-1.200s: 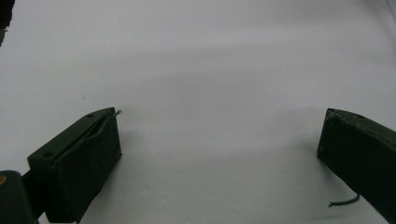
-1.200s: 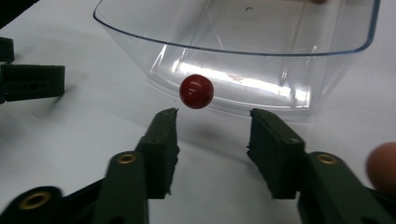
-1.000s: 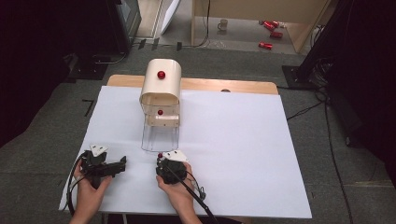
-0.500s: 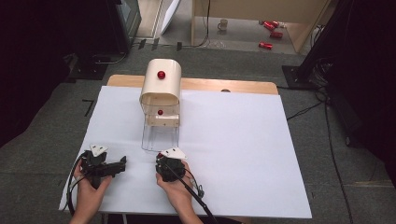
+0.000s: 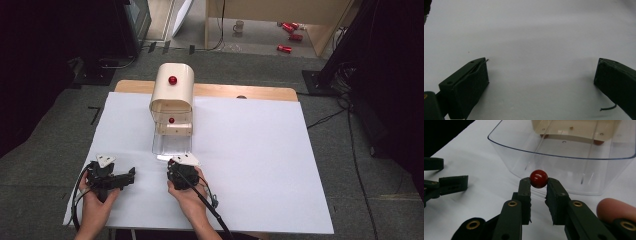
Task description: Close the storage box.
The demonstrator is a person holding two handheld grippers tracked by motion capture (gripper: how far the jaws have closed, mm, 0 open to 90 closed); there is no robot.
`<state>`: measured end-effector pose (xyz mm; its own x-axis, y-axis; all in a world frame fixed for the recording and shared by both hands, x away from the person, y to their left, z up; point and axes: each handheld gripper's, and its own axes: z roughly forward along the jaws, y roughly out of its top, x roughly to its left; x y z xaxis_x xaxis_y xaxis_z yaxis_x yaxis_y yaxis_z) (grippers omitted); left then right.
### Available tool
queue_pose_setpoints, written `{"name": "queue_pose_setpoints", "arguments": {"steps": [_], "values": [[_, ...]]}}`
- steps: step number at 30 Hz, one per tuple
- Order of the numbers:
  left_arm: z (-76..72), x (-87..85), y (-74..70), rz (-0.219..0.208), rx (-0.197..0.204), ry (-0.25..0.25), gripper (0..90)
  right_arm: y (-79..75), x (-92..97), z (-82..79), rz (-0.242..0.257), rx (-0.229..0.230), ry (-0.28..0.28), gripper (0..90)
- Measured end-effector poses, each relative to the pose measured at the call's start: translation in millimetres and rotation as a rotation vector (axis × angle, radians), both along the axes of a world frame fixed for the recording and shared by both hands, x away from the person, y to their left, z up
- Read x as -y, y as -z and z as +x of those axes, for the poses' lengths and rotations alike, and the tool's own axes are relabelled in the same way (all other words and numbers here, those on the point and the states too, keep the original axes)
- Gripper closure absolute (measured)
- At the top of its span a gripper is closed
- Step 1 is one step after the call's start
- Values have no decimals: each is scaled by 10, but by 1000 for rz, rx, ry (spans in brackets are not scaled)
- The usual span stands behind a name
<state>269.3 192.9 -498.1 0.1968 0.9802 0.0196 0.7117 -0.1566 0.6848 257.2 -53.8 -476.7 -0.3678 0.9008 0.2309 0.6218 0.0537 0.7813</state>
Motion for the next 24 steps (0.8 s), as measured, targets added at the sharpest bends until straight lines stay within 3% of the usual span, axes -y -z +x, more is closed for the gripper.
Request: {"name": "queue_pose_setpoints", "arguments": {"steps": [8, 24], "values": [[0, 0, 0, 0, 0, 0, 0, -69, -5, 108, -15, 16, 2, 754], [0, 1, 1, -2, 1, -2, 0, -94, -26, 420, -53, 8, 11, 755]]}}
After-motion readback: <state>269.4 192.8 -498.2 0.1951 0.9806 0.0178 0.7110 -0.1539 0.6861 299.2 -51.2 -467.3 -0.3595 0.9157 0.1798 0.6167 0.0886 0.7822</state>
